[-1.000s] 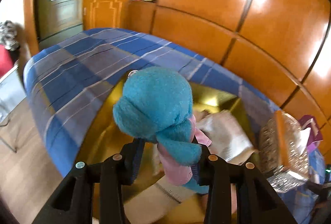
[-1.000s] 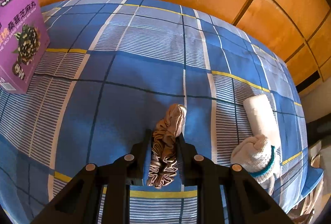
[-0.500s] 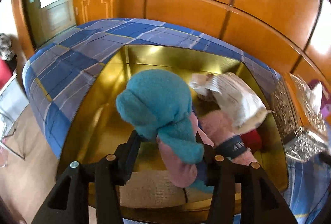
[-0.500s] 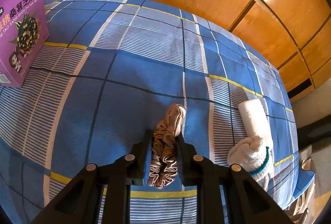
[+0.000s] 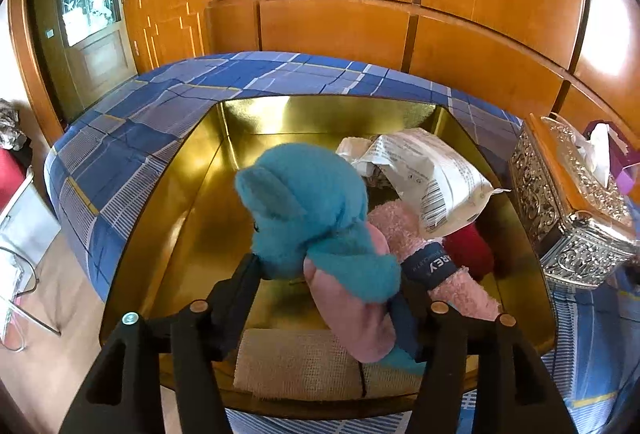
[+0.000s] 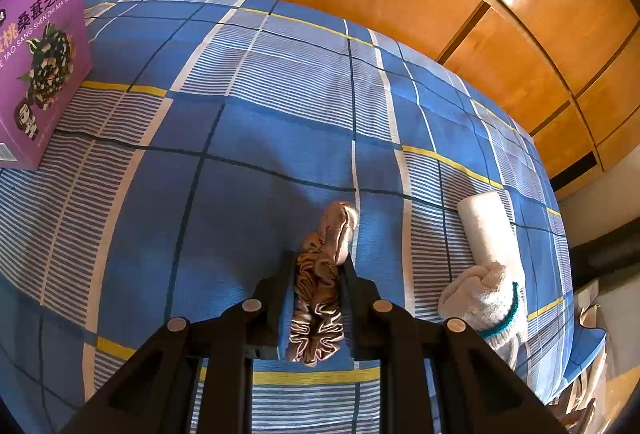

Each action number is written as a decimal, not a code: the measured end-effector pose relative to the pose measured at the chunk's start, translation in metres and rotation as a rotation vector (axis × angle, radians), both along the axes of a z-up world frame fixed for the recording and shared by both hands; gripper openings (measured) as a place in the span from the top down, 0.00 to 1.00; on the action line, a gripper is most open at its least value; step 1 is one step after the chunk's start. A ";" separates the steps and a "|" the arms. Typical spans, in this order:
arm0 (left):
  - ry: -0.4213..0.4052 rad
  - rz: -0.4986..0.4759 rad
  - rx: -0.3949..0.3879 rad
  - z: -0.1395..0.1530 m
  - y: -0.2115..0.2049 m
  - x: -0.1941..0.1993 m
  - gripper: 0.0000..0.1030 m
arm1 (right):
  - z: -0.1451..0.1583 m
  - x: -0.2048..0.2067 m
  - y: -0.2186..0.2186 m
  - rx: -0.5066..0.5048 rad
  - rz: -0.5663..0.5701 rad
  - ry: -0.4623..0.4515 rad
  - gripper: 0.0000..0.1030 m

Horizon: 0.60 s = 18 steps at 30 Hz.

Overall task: Organize soft objects
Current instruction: 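Lower the plush toy into the tray and open the left tool while the right tool holds the scrunchie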

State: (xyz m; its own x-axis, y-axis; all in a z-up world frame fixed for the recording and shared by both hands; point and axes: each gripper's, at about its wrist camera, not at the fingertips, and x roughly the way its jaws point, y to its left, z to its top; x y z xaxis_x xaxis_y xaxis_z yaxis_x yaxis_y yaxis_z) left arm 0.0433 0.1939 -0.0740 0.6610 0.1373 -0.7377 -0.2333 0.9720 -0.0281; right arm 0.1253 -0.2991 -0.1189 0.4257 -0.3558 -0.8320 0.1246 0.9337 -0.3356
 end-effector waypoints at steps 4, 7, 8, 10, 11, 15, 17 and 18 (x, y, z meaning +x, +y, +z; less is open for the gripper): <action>-0.007 0.000 -0.002 0.004 -0.002 -0.002 0.35 | 0.000 -0.001 0.000 0.004 -0.003 -0.004 0.81; -0.013 0.001 -0.002 0.007 -0.003 -0.004 0.34 | 0.000 -0.001 0.000 0.000 -0.001 -0.008 0.81; -0.016 0.001 0.000 0.008 -0.004 -0.005 0.33 | 0.000 -0.001 0.000 -0.002 0.000 -0.008 0.81; -0.026 0.000 0.007 0.011 -0.006 -0.008 0.31 | 0.000 0.000 0.001 -0.005 0.003 -0.009 0.81; -0.028 -0.001 0.011 0.012 -0.007 -0.009 0.30 | 0.000 0.000 0.001 -0.005 0.003 -0.010 0.81; -0.046 -0.013 0.024 0.019 -0.014 -0.014 0.26 | 0.002 0.000 -0.003 0.024 -0.012 -0.009 0.81; -0.054 -0.021 0.035 0.021 -0.017 -0.016 0.22 | 0.002 0.000 -0.006 0.044 -0.021 -0.009 0.81; -0.055 -0.025 0.039 0.022 -0.018 -0.016 0.22 | 0.002 0.001 -0.006 0.050 -0.025 -0.008 0.82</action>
State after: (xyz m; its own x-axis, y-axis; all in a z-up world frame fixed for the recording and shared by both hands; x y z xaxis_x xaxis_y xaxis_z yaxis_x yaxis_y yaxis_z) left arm 0.0270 0.1755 -0.0520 0.7043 0.1477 -0.6944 -0.2078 0.9782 -0.0027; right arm 0.1258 -0.3056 -0.1168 0.4243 -0.3243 -0.8455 0.1503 0.9460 -0.2874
